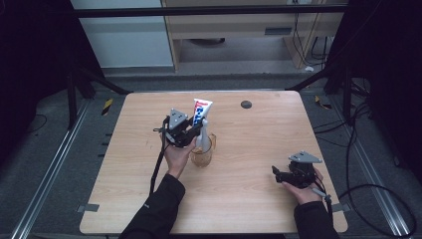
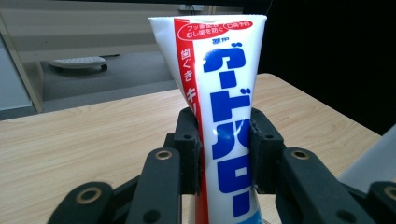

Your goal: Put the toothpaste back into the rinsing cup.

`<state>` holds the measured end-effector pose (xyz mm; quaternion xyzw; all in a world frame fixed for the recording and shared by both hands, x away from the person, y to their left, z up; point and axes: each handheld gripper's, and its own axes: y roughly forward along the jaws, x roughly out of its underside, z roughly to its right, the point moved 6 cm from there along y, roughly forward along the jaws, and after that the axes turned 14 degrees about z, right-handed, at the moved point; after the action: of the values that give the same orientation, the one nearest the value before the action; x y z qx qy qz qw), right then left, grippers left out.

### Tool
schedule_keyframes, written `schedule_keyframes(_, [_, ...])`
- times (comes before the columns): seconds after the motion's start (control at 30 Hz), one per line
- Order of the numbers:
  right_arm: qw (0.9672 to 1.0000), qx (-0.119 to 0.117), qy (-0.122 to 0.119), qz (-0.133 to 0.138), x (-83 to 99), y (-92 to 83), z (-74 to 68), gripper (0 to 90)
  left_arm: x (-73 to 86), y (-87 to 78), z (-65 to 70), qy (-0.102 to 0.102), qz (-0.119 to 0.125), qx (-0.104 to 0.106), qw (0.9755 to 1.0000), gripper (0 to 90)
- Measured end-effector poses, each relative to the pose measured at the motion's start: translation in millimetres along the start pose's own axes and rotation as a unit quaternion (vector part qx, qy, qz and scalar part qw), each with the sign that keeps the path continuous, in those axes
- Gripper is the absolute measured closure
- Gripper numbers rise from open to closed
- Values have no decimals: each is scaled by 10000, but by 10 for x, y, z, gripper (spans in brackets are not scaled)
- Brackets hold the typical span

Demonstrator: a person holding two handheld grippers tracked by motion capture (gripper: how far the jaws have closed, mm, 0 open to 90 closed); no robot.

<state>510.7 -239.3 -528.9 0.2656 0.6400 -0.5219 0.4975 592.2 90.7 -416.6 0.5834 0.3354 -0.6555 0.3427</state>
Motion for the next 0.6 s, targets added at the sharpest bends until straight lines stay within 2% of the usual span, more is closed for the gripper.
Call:
schedule_keyframes(0.03, [10000, 8, -52, -5, 5, 6, 6, 168, 14, 0, 0, 2, -9, 2, 10000, 683])
schedule_keyframes(0.37, [10000, 1, -19, -36, 11, 9, -4, 168, 199, -14, 34, 52, -159, 89, 9998, 671])
schedule_keyframes(0.6, [10000, 10, -53, -23, 9, 6, -1, 168, 279, -54, 10, 130, -350, 77, 9993, 654])
